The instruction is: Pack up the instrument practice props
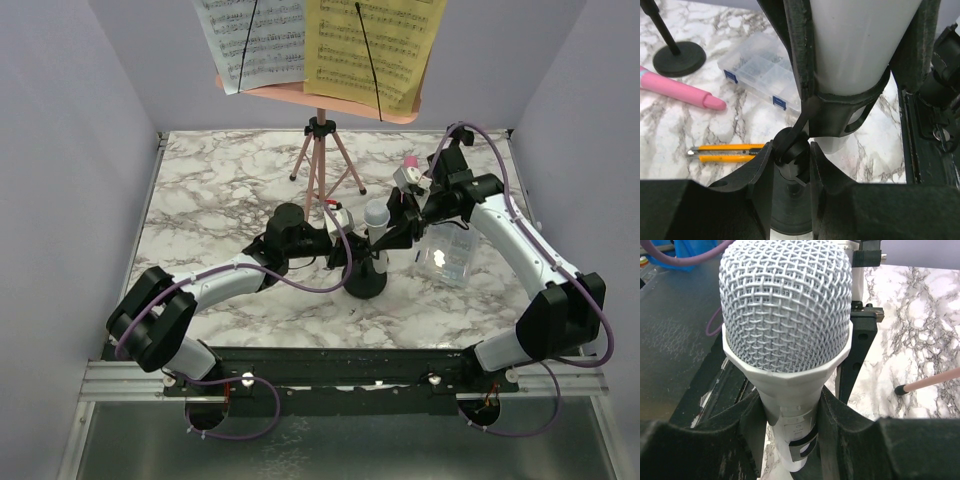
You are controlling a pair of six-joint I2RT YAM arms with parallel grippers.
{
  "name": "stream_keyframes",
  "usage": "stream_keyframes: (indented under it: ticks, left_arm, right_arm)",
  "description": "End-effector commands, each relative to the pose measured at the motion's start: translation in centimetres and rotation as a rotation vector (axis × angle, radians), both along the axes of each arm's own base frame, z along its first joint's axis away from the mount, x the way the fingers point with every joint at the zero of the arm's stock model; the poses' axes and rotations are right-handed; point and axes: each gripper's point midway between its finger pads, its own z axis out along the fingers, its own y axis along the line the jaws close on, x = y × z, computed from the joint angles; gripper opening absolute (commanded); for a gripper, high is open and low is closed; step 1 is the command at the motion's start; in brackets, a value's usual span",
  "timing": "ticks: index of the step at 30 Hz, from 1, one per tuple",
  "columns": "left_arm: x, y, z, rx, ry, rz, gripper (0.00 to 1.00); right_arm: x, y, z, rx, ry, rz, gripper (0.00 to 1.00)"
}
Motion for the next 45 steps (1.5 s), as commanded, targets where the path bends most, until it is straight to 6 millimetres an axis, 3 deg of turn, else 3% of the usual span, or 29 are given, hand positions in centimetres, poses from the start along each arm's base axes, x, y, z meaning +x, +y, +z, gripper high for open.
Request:
stream_keyframes:
  ticks: [1, 12, 26, 31, 39, 45]
  left_arm:
    - [-0.1, 0.7, -3.1, 0.089, 0.038, 0.012, 0.0]
    - [-0.2, 0.9, -3.3, 0.125, 0.031, 0.009, 0.0]
    - [-0.6, 0.9, -3.8, 0.162, 0.033, 0.011, 0.0]
    - [-0.6, 0.9, -3.9, 0.168, 0.032, 0.018, 0.0]
    - [-0.4, 0.9, -3.7, 0.161, 0.07, 0.041, 0.01]
    - [-0.8, 1.2, -3.0, 0.136, 0.12, 0.071, 0.55]
  right_arm:
    - [-1.6, 0.3, 6.5, 0.147, -0.022, 0.08, 0.01]
    - [-1.4, 0.5, 9.3, 0.166, -0.013, 0.1, 0.0]
    - [-2.7, -0.1, 17.7, 0.164, -0.103, 0.144, 0.0]
    - [-3.1, -0.3, 18.6, 0.164, -0.116, 0.122, 0.0]
    - [-2.9, -1.6, 18.5, 0.156, -0.129, 0.016, 0.0]
    - [-2.2, -3.0, 17.0, 0.136, -0.129, -0.091, 0.0]
